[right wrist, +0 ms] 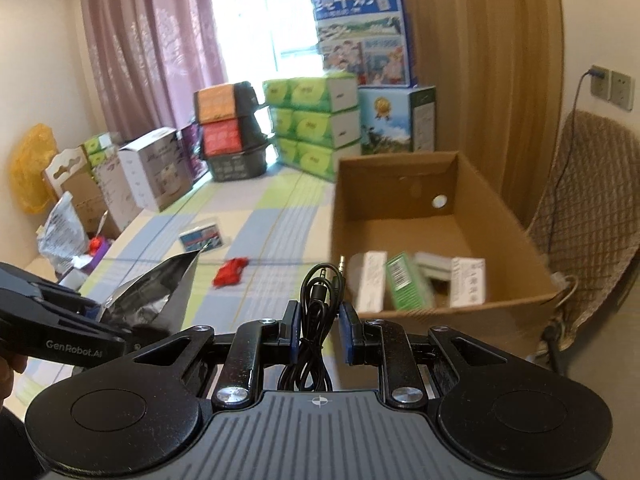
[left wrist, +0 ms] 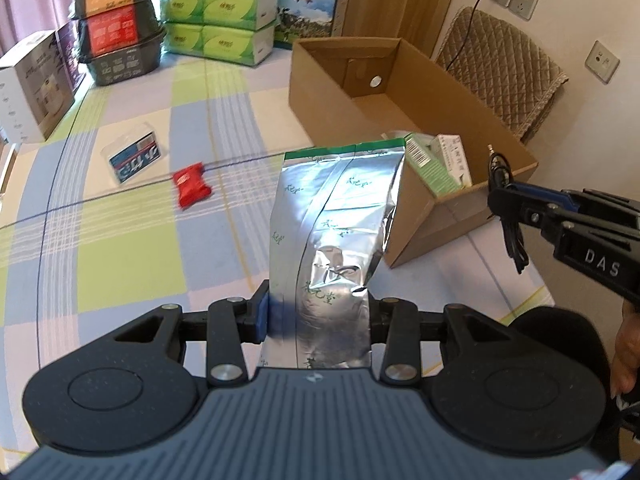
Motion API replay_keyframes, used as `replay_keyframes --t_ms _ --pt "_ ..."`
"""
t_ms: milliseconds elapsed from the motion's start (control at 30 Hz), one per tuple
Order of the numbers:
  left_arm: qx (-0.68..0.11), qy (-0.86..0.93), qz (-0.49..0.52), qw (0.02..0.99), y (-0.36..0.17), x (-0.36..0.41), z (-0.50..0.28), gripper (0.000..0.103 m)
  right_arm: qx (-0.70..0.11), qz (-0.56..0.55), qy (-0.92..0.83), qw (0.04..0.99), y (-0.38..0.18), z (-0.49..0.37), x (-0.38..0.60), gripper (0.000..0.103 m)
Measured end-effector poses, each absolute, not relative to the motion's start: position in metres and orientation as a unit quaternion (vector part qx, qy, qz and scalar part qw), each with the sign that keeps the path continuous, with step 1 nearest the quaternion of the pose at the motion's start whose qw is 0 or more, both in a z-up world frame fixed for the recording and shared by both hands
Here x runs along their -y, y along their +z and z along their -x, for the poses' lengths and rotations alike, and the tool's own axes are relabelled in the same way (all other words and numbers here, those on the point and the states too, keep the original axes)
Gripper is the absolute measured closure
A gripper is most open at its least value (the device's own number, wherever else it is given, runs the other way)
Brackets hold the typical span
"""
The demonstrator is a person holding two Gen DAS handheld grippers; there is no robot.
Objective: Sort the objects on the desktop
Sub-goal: 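Carry the foil bag with the left tool while the right tool carries the black cable over the cardboard box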
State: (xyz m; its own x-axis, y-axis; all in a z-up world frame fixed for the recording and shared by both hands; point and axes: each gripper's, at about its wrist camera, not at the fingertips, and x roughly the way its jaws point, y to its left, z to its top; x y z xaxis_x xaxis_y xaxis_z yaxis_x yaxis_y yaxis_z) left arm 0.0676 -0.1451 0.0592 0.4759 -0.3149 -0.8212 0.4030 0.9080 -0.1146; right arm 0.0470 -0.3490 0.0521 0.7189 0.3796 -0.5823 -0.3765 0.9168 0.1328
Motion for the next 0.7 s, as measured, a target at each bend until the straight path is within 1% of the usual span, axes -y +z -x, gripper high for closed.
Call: replay_keyframes --t_ms 200,700 --pt "-0.458 -0.224 -0.046 0.859 0.069 0.17 -0.077 0.068 -0.301 0.009 0.187 0.935 0.067 -0.059 0.373 0.086" --pt "-0.456 -0.253 -0.036 0.853 0.078 0.223 -0.102 0.068 -0.303 0.026 0.167 0.938 0.079 -0.107 0.417 0.086"
